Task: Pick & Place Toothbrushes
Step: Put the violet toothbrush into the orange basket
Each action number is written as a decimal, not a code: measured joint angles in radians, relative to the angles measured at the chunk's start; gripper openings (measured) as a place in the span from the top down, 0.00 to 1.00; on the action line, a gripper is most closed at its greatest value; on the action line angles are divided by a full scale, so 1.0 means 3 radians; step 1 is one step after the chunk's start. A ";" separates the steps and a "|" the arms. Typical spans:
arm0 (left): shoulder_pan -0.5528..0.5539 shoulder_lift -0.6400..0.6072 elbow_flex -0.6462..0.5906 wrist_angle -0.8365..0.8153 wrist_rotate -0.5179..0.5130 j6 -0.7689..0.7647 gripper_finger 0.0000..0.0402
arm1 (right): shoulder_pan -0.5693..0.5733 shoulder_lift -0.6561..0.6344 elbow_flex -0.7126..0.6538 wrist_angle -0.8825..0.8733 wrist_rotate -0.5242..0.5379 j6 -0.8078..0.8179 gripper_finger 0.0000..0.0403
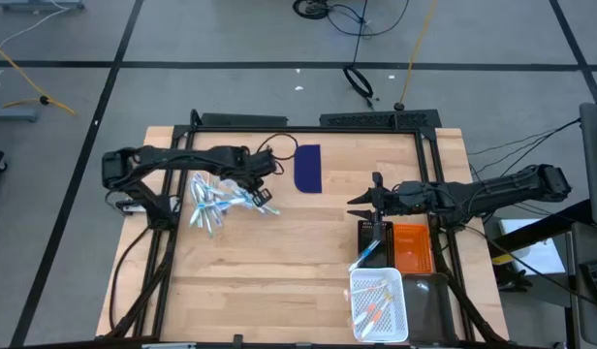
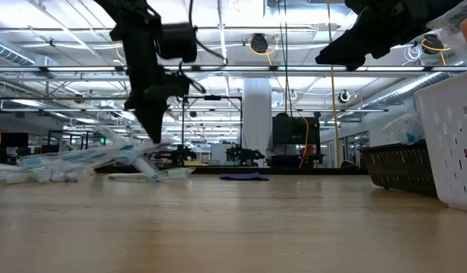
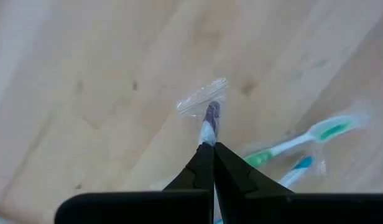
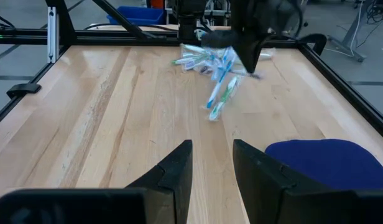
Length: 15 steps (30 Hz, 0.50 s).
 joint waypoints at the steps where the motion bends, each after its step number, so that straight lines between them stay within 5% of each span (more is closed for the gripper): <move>1: -0.0020 -0.0070 0.0000 0.0053 -0.0018 0.0003 1.00 | 0.0000 0.0000 0.0000 0.0001 0.0000 0.0000 0.73; 15: -0.0255 -0.0806 0.0004 0.0813 -0.0398 0.0272 1.00 | 0.0001 0.0001 -0.0002 0.0000 0.0001 0.0023 0.73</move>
